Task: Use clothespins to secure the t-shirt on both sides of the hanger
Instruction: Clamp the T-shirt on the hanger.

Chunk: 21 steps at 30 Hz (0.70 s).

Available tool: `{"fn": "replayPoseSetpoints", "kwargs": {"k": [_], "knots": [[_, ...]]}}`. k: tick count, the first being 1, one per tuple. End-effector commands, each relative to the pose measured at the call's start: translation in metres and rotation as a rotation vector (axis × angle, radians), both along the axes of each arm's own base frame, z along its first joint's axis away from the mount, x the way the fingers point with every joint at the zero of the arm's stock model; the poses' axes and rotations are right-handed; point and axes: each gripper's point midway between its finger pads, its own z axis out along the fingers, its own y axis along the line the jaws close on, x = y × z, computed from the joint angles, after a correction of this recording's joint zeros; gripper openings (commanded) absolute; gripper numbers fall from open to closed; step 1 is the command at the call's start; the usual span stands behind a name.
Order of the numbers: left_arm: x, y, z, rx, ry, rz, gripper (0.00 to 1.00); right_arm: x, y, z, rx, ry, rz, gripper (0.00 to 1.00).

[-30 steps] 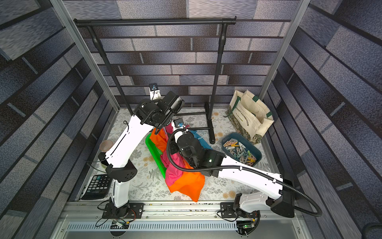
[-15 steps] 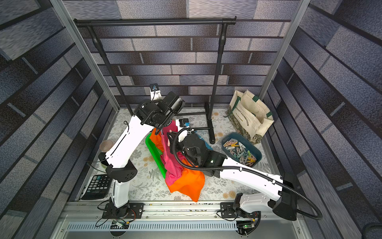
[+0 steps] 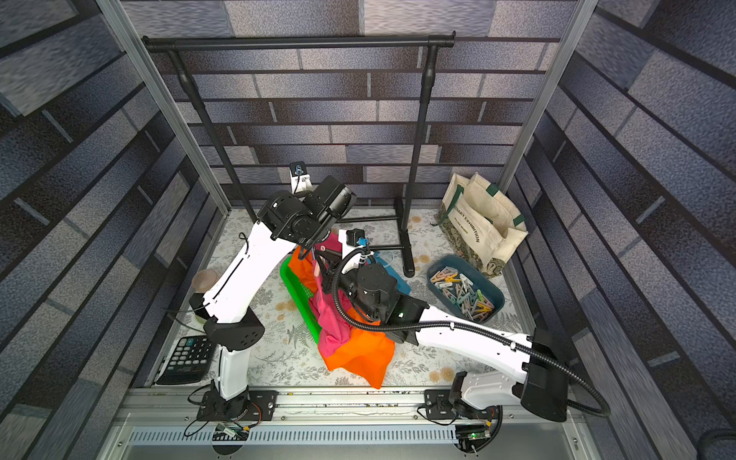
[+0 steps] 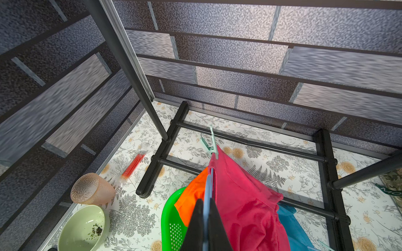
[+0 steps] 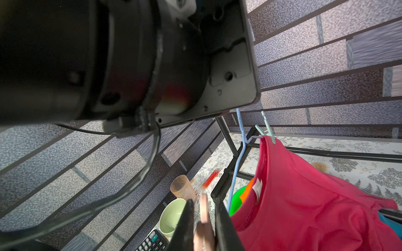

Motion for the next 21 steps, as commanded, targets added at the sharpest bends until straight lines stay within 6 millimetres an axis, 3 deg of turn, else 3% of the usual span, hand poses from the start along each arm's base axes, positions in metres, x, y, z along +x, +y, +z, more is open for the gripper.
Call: {"fn": "replayPoseSetpoints", "kwargs": {"k": [1,11,15,19,21], "knots": [[0.001,0.002,0.005,-0.033,-0.016,0.008,0.0,0.003,0.005,-0.012,0.011,0.015,0.005,0.0],[0.001,0.003,0.007,-0.072,-0.01,-0.003,0.0,0.008,0.007,-0.033,-0.041,0.024,-0.014,0.0],[0.004,0.006,0.004,-0.086,0.002,0.007,0.0,0.001,0.011,-0.037,-0.032,0.02,0.027,0.02],[0.009,0.011,0.001,-0.111,0.012,0.018,0.0,-0.019,0.016,-0.039,-0.009,0.015,0.128,0.33],[0.011,0.015,0.002,-0.119,0.008,0.026,0.0,-0.031,0.017,-0.039,-0.002,0.02,0.173,0.42]]}}
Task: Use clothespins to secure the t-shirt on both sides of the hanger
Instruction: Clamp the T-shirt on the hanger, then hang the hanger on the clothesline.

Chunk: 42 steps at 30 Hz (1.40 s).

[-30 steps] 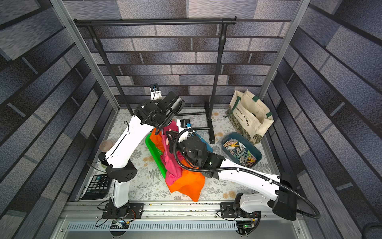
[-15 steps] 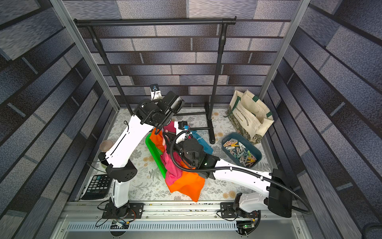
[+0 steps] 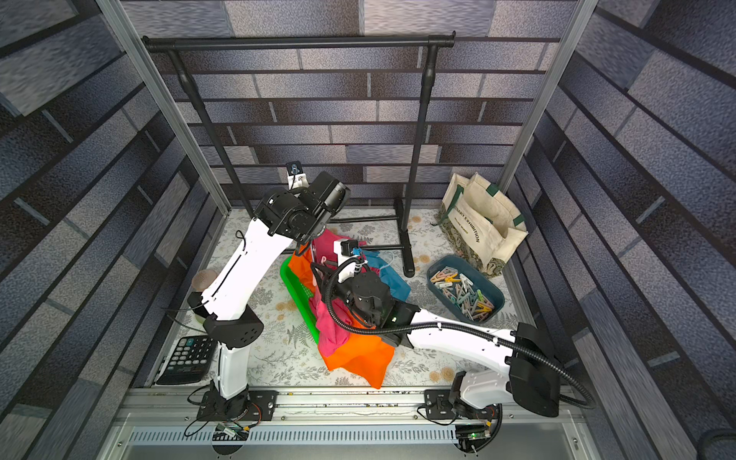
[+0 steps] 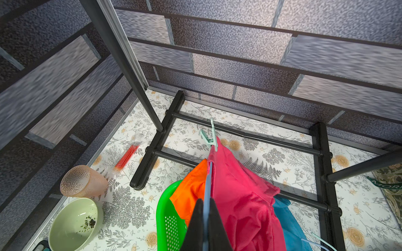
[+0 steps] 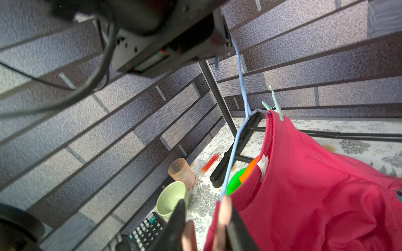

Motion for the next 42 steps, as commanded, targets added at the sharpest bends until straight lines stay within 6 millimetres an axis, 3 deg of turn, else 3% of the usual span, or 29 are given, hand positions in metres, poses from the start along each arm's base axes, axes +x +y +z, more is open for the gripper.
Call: {"fn": "replayPoseSetpoints", "kwargs": {"k": [1,6,10,16,20,21,26,29,32,36,39,42], "knots": [[0.002,0.009,0.013,-0.061,-0.045,0.028,0.0,-0.027,0.003,0.01,0.042,-0.013,0.112,0.45],[0.003,0.017,0.02,-0.057,-0.062,0.04,0.0,-0.05,-0.001,0.013,0.009,-0.013,0.161,0.52],[0.006,0.02,0.023,-0.027,-0.054,0.013,0.0,-0.059,-0.017,0.033,0.014,-0.034,0.171,0.57],[0.007,0.0,0.032,0.021,-0.031,-0.192,0.0,-0.066,-0.059,0.063,-0.091,-0.103,0.133,0.64],[-0.002,-0.031,0.041,-0.063,-0.054,-0.434,0.0,-0.053,-0.086,0.074,-0.181,-0.139,0.057,0.65],[-0.007,-0.038,0.045,-0.074,-0.068,-0.503,0.0,-0.047,-0.095,0.082,-0.212,-0.146,0.032,0.66],[-0.043,-0.041,0.065,-0.186,-0.106,-0.77,0.0,-0.014,-0.118,0.068,-0.365,-0.058,0.087,0.64],[-0.066,-0.034,0.072,-0.265,-0.14,-0.901,0.0,0.003,-0.116,0.051,-0.436,0.01,0.205,0.63],[-0.094,-0.026,0.08,-0.289,-0.191,-1.004,0.0,0.004,-0.104,0.046,-0.473,0.009,0.371,0.61],[-0.13,-0.015,0.089,-0.282,-0.257,-1.096,0.0,0.018,-0.105,0.044,-0.524,-0.074,0.415,0.59],[-0.155,-0.01,0.098,-0.293,-0.295,-1.167,0.0,0.021,-0.111,0.046,-0.522,-0.146,0.47,0.61],[-0.174,-0.006,0.108,-0.294,-0.333,-1.215,0.0,0.039,-0.119,0.048,-0.544,-0.196,0.441,0.65]]}}
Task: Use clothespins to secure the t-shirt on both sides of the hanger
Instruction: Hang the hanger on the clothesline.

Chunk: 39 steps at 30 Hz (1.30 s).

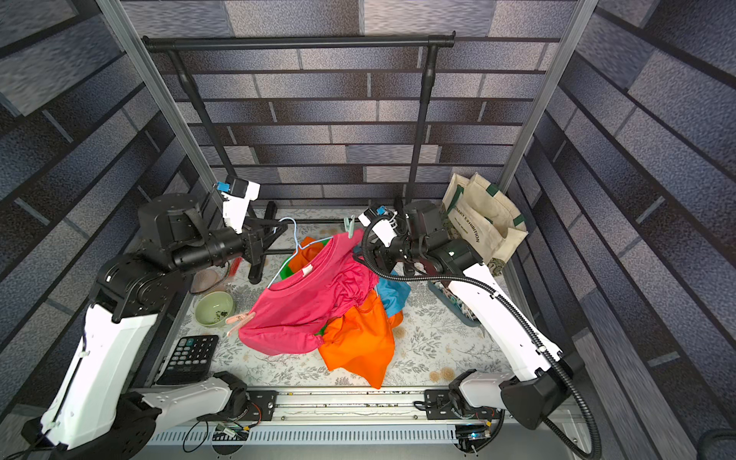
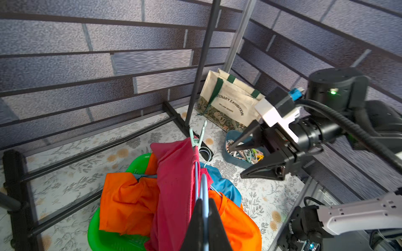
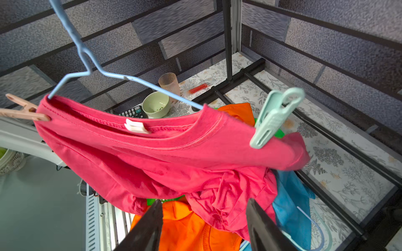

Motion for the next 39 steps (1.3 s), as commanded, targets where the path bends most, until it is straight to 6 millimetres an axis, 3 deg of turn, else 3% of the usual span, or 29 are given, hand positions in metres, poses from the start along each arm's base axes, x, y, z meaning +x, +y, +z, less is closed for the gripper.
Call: {"fn": "replayPoseSetpoints", "kwargs": {"k": [1,5,8,19,24,27,31,34,35,36,37,38,39], "knots": [[-0.028,-0.007,0.024,-0.034,-0.108,-0.141,0.0,0.002,-0.005,0.019,0.018,-0.103,0.093,0.66],[-0.042,-0.006,0.032,-0.041,-0.125,-0.179,0.0,0.014,-0.011,0.038,0.091,-0.055,0.144,0.64],[-0.046,-0.006,0.037,-0.046,-0.13,-0.192,0.0,0.015,-0.008,0.04,0.116,0.004,0.207,0.62],[-0.053,-0.009,0.065,-0.087,-0.172,-0.235,0.0,0.009,0.0,0.002,0.116,0.161,0.303,0.52],[-0.048,-0.012,0.069,-0.099,-0.162,-0.249,0.0,0.005,-0.003,-0.002,0.172,0.193,0.331,0.43],[-0.044,-0.014,0.069,-0.105,-0.155,-0.256,0.0,0.0,-0.004,0.001,0.216,0.224,0.362,0.33],[-0.038,-0.017,0.068,-0.113,-0.142,-0.27,0.0,-0.012,-0.006,0.011,0.27,0.241,0.41,0.0],[-0.034,-0.017,0.067,-0.117,-0.133,-0.274,0.0,-0.02,-0.009,0.018,0.287,0.222,0.424,0.0],[-0.033,-0.017,0.067,-0.117,-0.132,-0.271,0.07,-0.021,-0.01,0.02,0.289,0.213,0.423,0.0],[-0.03,-0.016,0.068,-0.118,-0.134,-0.258,0.35,-0.023,-0.01,0.022,0.291,0.203,0.417,0.0],[-0.026,-0.013,0.07,-0.122,-0.137,-0.236,0.76,-0.024,-0.012,0.024,0.291,0.192,0.408,0.0],[-0.021,-0.01,0.072,-0.125,-0.143,-0.203,0.99,-0.024,-0.013,0.027,0.29,0.18,0.394,0.0],[-0.014,-0.006,0.074,-0.129,-0.147,-0.164,1.0,-0.023,-0.015,0.029,0.291,0.165,0.371,0.0]]}}
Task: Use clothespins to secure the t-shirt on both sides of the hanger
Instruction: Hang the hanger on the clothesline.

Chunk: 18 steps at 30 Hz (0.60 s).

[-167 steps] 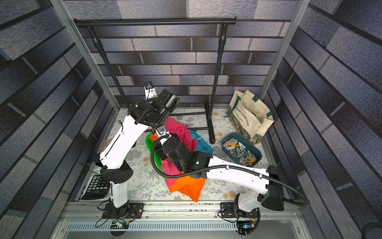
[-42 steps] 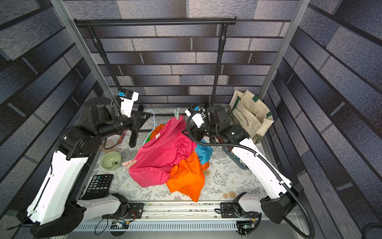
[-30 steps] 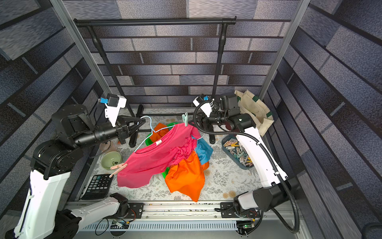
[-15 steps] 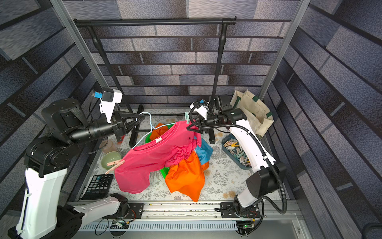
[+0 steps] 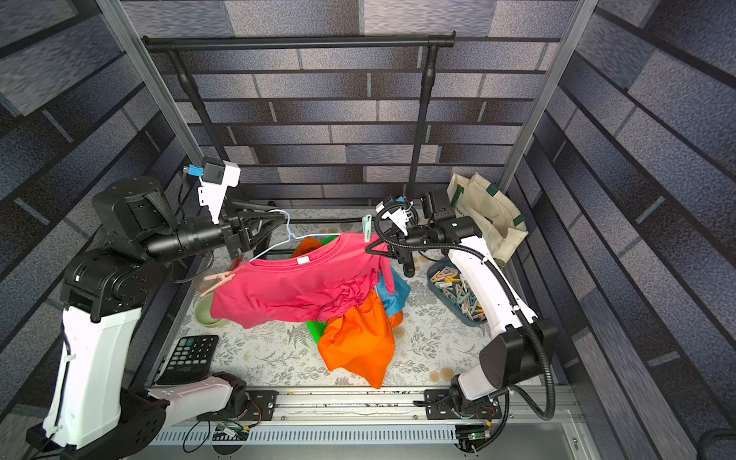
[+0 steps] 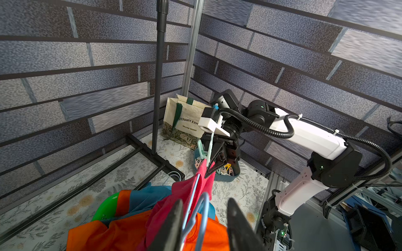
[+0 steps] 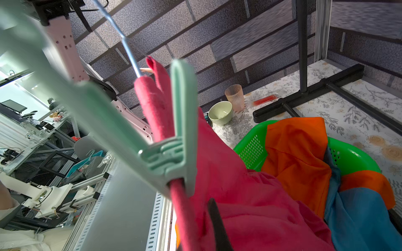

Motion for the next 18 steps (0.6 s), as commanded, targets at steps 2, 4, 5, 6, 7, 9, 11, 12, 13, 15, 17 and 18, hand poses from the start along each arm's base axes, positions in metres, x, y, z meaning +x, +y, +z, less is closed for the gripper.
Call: {"fn": "replayPoseSetpoints", "kwargs": {"k": [2,4,5,6,7,9,11,12,13,15,17,18], "knots": [[0.024,0.018,0.021,-0.049,-0.024,0.16,1.0,-0.003,-0.007,0.023,0.037,-0.064,-0.077,0.0],[0.058,0.049,0.026,-0.062,-0.009,0.422,1.0,0.001,-0.013,0.026,0.024,-0.095,-0.145,0.0],[0.073,0.069,0.027,-0.058,-0.003,0.564,1.0,0.002,-0.015,0.026,0.019,-0.103,-0.164,0.0],[0.088,0.094,0.028,-0.048,0.001,0.723,1.0,0.003,-0.017,0.027,0.015,-0.111,-0.184,0.0],[0.098,0.12,0.028,-0.04,0.005,0.883,1.0,0.005,-0.019,0.027,0.007,-0.11,-0.206,0.0],[0.111,0.164,0.028,-0.013,0.014,1.122,1.0,0.007,-0.023,0.028,-0.002,-0.115,-0.246,0.0],[0.117,0.183,0.025,-0.017,0.045,1.205,1.0,0.013,-0.026,0.031,-0.011,-0.121,-0.3,0.0],[0.119,0.185,0.021,-0.026,0.07,1.206,1.0,0.016,-0.028,0.033,-0.014,-0.13,-0.333,0.0],[0.121,0.184,0.018,-0.033,0.085,1.194,1.0,0.022,-0.031,0.036,-0.019,-0.145,-0.377,0.0],[0.122,0.178,0.012,-0.043,0.102,1.166,1.0,0.032,-0.038,0.047,-0.016,-0.182,-0.469,0.0],[0.121,0.178,0.003,-0.053,0.105,1.166,1.0,0.04,-0.047,0.067,0.004,-0.244,-0.558,0.0],[0.12,0.178,-0.002,-0.058,0.103,1.166,1.0,0.043,-0.052,0.079,0.018,-0.284,-0.604,0.0]]}}
